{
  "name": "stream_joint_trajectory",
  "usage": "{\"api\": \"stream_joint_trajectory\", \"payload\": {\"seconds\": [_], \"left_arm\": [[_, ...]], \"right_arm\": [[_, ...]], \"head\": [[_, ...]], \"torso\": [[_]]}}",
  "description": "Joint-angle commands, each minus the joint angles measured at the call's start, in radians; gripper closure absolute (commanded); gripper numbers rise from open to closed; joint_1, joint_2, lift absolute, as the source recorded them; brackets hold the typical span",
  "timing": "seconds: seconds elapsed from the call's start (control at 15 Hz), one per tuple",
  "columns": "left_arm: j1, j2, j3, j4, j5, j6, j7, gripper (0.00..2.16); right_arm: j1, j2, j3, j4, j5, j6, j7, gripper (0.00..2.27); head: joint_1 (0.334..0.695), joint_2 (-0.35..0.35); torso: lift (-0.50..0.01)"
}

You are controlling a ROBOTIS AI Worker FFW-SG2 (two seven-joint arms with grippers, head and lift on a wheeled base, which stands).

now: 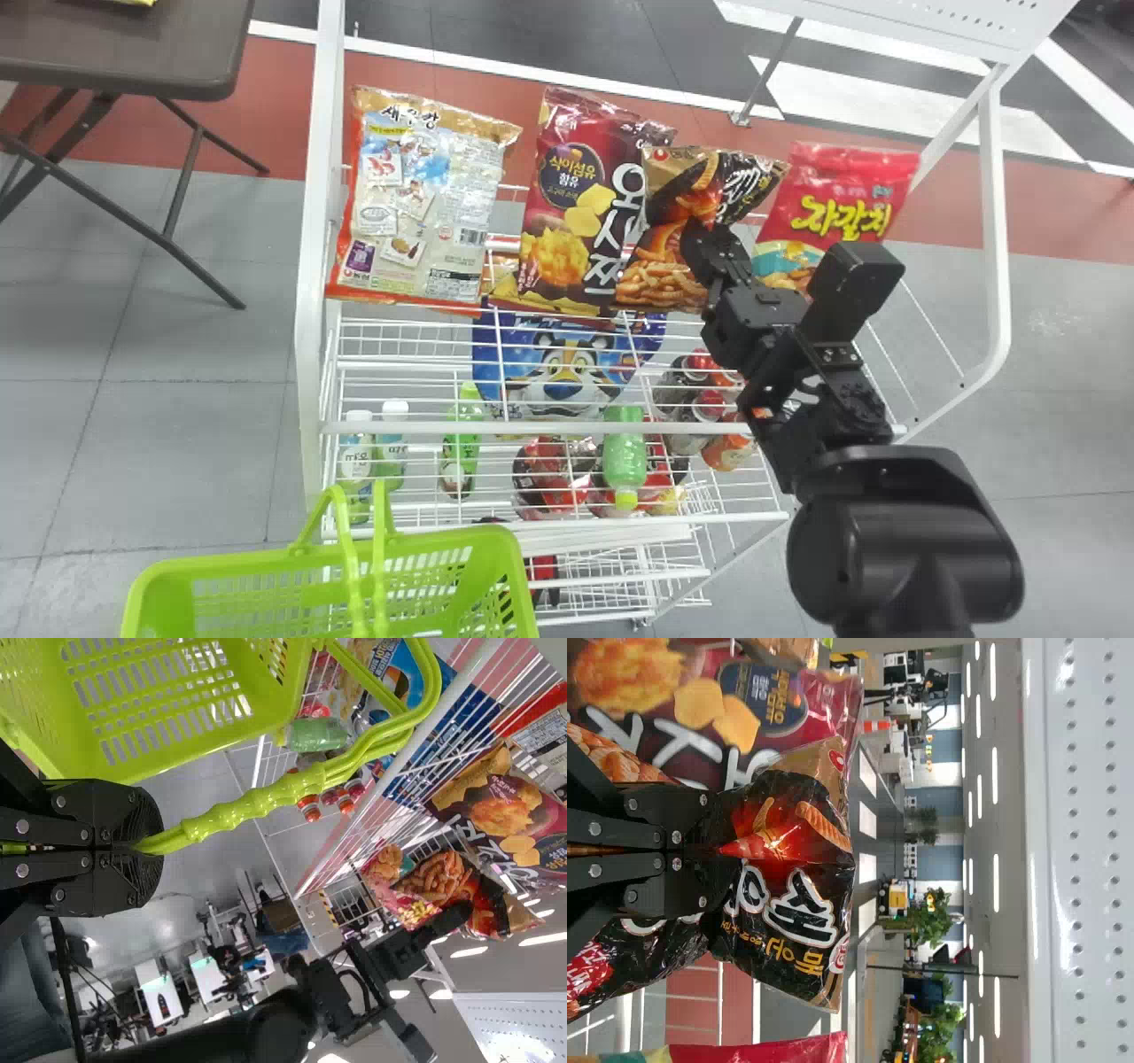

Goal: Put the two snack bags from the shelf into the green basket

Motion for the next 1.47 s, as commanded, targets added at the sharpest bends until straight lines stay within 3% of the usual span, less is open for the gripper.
{"api": "stream_joint_trajectory", "payload": {"seconds": [0.0, 0.33, 0.67, 0.93, 1.13, 1.4], "left_arm": [[0.002, 0.000, 0.000, -0.001, 0.000, 0.000, -0.002, 1.90], [0.004, 0.000, 0.000, 0.000, 0.002, 0.000, -0.003, 1.90], [0.007, -0.001, 0.000, -0.003, 0.002, -0.003, -0.008, 1.90], [0.007, -0.003, -0.008, -0.009, 0.002, 0.000, -0.011, 1.90], [0.008, -0.003, -0.014, -0.020, 0.002, 0.003, -0.014, 1.90], [0.017, 0.003, -0.032, -0.052, 0.002, 0.025, -0.020, 1.90]], "right_arm": [[0.063, 0.000, 0.001, -0.106, -0.004, 0.052, 0.001, 2.01], [0.207, 0.005, -0.025, -0.387, -0.064, 0.500, 0.003, 2.01], [0.282, 0.014, -0.034, -0.557, -0.107, 0.902, 0.073, 2.01], [0.313, 0.014, -0.021, -0.652, -0.164, 1.199, 0.085, 2.01], [0.325, 0.014, 0.062, -0.665, -0.144, 1.261, 0.084, 2.01], [0.313, 0.011, 0.277, -0.602, -0.003, 1.251, 0.069, 2.01]], "head": [[0.695, -0.350], [0.695, -0.350], [0.695, -0.350], [0.695, -0.350], [0.695, -0.350], [0.695, -0.350]], "torso": [[-0.012], [-0.012], [-0.012], [-0.012], [-0.012], [-0.012]]}}
